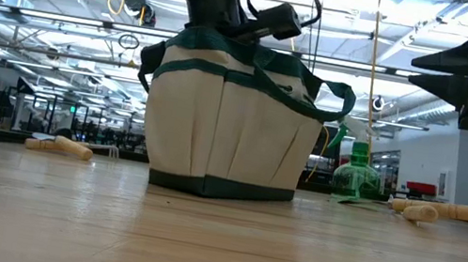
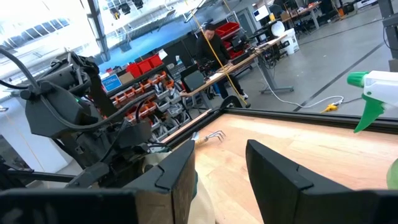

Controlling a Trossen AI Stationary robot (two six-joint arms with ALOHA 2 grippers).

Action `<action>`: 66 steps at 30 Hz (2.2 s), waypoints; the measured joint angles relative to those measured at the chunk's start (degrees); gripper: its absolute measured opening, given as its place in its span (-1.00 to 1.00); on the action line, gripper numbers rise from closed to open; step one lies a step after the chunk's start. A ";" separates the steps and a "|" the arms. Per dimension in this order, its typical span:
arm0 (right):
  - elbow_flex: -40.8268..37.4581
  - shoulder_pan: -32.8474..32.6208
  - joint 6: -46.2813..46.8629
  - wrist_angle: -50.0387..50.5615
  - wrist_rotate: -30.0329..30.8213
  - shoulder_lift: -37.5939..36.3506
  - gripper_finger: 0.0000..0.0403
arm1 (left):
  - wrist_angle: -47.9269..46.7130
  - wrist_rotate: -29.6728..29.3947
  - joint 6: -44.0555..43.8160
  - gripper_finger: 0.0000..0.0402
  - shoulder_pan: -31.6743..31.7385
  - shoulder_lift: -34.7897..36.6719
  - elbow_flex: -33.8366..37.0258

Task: Pick & Place Garden tools in Gardening bag
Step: Put the red gloves into the gardening bag, then put the green spray bottle into the gardening bag

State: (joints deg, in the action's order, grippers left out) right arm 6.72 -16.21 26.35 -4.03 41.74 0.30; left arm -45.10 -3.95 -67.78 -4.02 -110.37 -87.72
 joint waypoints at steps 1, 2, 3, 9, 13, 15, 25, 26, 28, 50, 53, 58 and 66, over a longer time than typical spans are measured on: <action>0.00 0.00 -0.04 0.02 0.00 0.00 -0.33 | 0.57 -0.02 0.54 -0.34 -0.10 0.00 0.00; 0.00 0.00 -0.08 0.01 0.00 0.00 -0.33 | 1.04 -0.02 1.04 -0.28 -0.15 0.00 0.00; 0.00 0.00 -0.09 0.01 0.00 0.00 -0.33 | 1.51 -0.02 1.64 -0.22 -0.19 0.00 0.00; 0.00 0.00 -0.17 0.00 0.00 0.00 -0.33 | 2.54 1.91 3.90 0.17 -0.23 0.04 0.00; 0.00 0.00 -0.20 0.00 0.00 0.00 -0.33 | 2.54 6.04 7.33 0.37 0.46 0.60 0.00; 0.00 0.00 -0.20 0.00 0.00 0.00 -0.33 | 2.61 7.88 7.33 0.43 0.94 0.68 0.00; 0.00 0.00 -1.60 -1.78 -0.28 0.00 -0.33 | 3.89 12.70 8.11 0.55 2.15 1.44 0.00; 0.00 0.00 -2.53 -2.12 -0.56 -0.02 -0.33 | 4.84 12.41 8.11 0.55 2.15 1.72 0.00; 0.00 0.00 -5.80 -2.71 -1.54 -0.01 -0.33 | 5.68 11.34 8.69 0.54 2.13 3.13 0.00; 0.04 0.02 -38.33 -21.49 6.27 1.27 -0.26 | 10.72 -7.51 29.36 0.56 2.49 19.09 -0.02; 0.07 0.02 -39.30 -22.72 6.24 1.63 -0.21 | 10.00 -9.41 33.58 0.57 2.66 20.68 -0.02; 0.26 0.04 -39.20 -22.68 5.98 3.93 -0.15 | 8.34 -10.18 37.83 0.56 3.91 22.81 -0.03; 4.58 0.04 -39.40 -22.79 4.57 12.45 -0.11 | 14.84 -10.05 39.61 0.55 5.64 28.82 10.23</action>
State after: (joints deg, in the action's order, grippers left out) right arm 11.30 -16.16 -13.06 -26.82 46.30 12.75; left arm -30.27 -14.00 -28.17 1.63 -81.55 -77.50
